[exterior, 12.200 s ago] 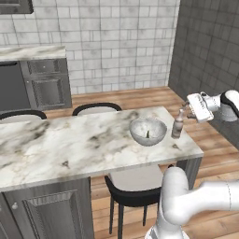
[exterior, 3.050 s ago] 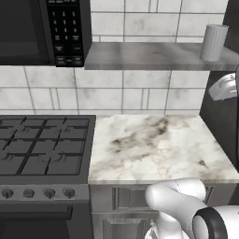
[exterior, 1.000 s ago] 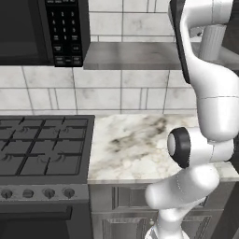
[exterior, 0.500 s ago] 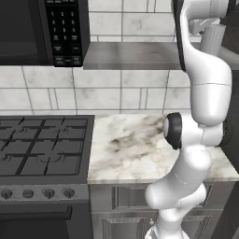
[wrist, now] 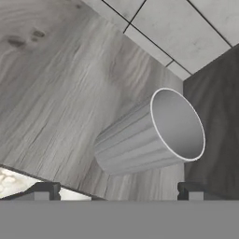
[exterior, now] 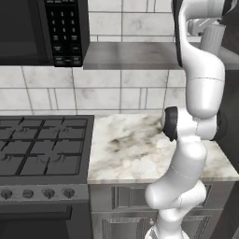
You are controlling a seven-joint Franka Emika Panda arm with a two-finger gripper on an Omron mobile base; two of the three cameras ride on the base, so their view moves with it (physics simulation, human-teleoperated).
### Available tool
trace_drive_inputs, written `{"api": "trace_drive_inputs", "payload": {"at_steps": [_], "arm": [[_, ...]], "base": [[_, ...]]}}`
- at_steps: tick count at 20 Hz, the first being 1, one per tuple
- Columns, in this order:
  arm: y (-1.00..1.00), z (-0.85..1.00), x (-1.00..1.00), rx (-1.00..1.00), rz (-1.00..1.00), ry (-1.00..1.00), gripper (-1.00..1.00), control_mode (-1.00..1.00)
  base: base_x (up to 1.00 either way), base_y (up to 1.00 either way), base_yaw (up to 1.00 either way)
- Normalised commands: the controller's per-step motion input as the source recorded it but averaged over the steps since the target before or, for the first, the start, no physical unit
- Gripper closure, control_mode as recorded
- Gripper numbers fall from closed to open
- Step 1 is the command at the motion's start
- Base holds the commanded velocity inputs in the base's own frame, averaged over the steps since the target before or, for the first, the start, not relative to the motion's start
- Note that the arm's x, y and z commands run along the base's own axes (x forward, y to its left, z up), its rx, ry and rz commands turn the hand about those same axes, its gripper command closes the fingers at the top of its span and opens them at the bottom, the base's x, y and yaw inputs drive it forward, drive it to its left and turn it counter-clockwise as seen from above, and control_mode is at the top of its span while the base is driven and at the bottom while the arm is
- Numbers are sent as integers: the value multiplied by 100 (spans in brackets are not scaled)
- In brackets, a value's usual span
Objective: There is a bowl on the dining counter. Grab a lemon wedge from the fridge and place it in the bowl. Then get the liquor bottle and glass cup from the cabinet and place them next to the bowl.
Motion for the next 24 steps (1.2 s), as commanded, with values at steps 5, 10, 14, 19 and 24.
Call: {"api": "trace_drive_inputs", "payload": {"at_steps": [5,10,14,19,24], "arm": [[-12,-13,32,0,0,-1,-100,-100],[-15,-14,33,0,0,0,-100,-100],[-11,-9,29,0,0,-2,-100,-100],[-8,-3,20,0,0,-8,-100,-100],[-5,-2,16,0,0,-14,-100,-100]], "base": [[0,0,0],[0,0,0],[0,0,0],[0,0,0],[0,0,0]]}}
